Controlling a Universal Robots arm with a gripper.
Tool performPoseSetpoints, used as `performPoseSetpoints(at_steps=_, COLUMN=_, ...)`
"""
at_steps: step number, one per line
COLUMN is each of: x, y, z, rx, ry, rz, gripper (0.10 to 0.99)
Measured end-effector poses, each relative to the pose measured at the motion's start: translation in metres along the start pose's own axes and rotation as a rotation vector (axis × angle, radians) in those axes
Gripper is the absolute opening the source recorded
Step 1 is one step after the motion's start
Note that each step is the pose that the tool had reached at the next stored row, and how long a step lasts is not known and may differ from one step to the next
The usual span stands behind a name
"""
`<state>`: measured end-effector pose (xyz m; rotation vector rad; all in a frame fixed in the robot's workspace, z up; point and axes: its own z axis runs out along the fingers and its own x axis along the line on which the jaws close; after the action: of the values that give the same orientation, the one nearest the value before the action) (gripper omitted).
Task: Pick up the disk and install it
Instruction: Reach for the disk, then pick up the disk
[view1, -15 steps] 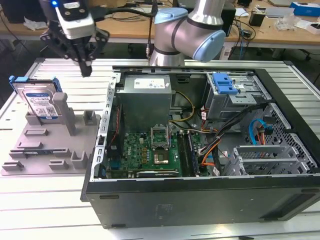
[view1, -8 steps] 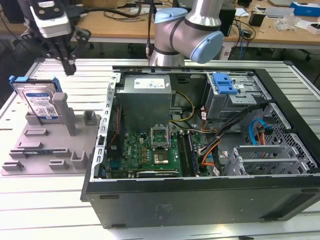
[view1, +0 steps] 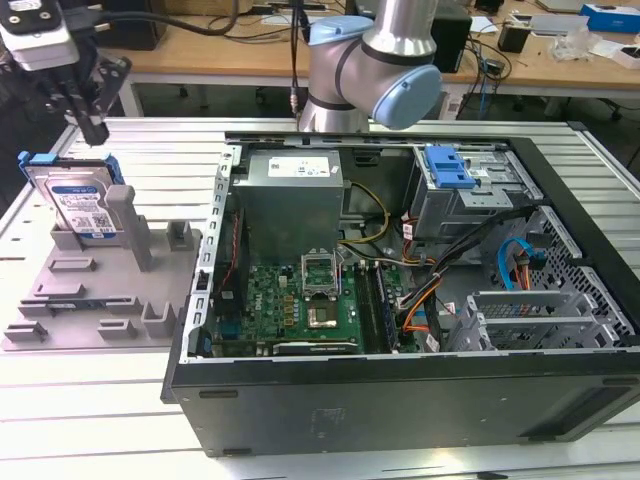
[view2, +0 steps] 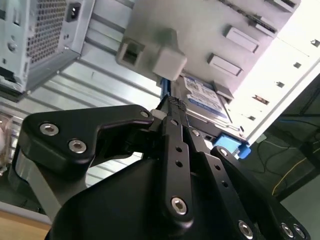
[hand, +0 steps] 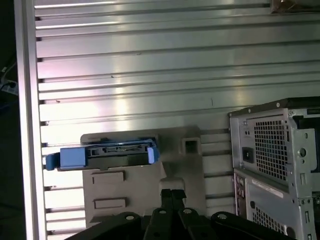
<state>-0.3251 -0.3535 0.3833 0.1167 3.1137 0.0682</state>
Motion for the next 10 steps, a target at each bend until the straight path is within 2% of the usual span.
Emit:
performPoseSetpoints(at_steps=2, x=0.0171, y=0.0073, z=0.0018, rx=0.000, ry=-0.0001, rz=0.000, gripper=0.106)
performPoseSetpoints(at_steps=4, x=0.0306, y=0.0148, z=0.0037, rx=0.000, ry=-0.0001, rz=0.000, gripper=0.106)
performPoseSetpoints(at_steps=6, x=0.0354, y=0.0173, z=0.0041, rx=0.000, ry=-0.0001, rz=0.000, gripper=0.106)
performPoseSetpoints(at_steps=10, x=0.0358, y=0.0180, z=0.0040, rx=0.000, ry=0.0000, rz=0.000, gripper=0.106)
